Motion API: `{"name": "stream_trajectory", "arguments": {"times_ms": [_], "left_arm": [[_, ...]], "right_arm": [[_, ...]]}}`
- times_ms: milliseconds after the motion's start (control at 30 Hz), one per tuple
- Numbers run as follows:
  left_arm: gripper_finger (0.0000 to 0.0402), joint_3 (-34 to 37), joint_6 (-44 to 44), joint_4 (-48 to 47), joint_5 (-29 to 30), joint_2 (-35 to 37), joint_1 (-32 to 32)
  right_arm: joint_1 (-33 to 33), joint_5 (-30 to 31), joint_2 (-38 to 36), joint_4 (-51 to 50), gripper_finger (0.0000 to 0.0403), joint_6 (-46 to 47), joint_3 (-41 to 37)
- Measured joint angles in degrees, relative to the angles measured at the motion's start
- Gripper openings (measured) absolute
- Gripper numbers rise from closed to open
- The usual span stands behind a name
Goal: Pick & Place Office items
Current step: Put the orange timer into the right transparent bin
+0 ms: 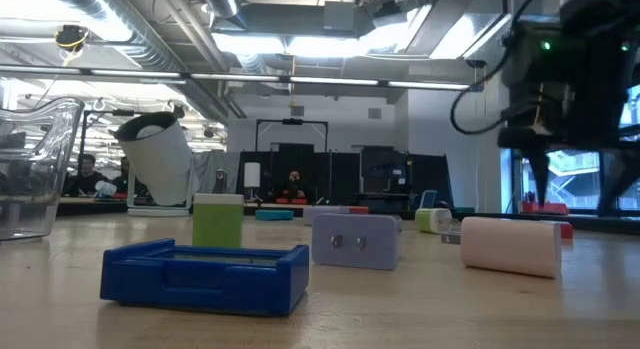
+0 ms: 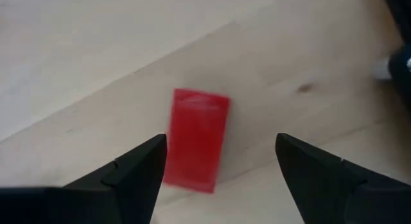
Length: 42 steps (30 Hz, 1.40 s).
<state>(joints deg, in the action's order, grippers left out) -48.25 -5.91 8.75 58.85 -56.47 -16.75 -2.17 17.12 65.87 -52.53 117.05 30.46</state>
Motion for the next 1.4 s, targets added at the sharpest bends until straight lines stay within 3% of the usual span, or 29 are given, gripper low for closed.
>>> {"name": "stream_trajectory", "arguments": {"times_ms": [233, 500, 700, 867, 1100, 1400], "left_arm": [[0.0205, 0.0, 4.7, 0.0, 0.1, 0.0, 0.3], [0.0205, 0.0, 4.7, 0.0, 0.2, 0.0, 2.6], [0.0205, 0.0, 4.6, 0.0, 0.2, 0.0, 3.9], [0.0205, 0.0, 4.1, 0.0, 0.1, 0.0, 4.5], [0.0205, 0.0, 3.5, 0.0, 0.1, 0.0, 4.9], [0.0205, 0.0, 3.6, 0.0, 0.1, 0.0, 4.8]], "right_arm": [[0.2, 2.6, 5.0, 3.7, 0.0291, 0.6, -0.4], [1.7, 3.4, 13.6, 6.9, 0.0291, -0.9, -0.1], [1.7, 3.9, 15.9, 7.1, 0.0284, -4.6, 0.4], [1.7, 3.9, 16.0, 7.1, 0.0251, -7.0, 0.9], [1.8, 4.2, 16.1, 7.7, 0.0163, -9.7, 0.9], [1.8, 3.3, 16.4, 7.3, 0.0157, -12.4, 2.8]]}}
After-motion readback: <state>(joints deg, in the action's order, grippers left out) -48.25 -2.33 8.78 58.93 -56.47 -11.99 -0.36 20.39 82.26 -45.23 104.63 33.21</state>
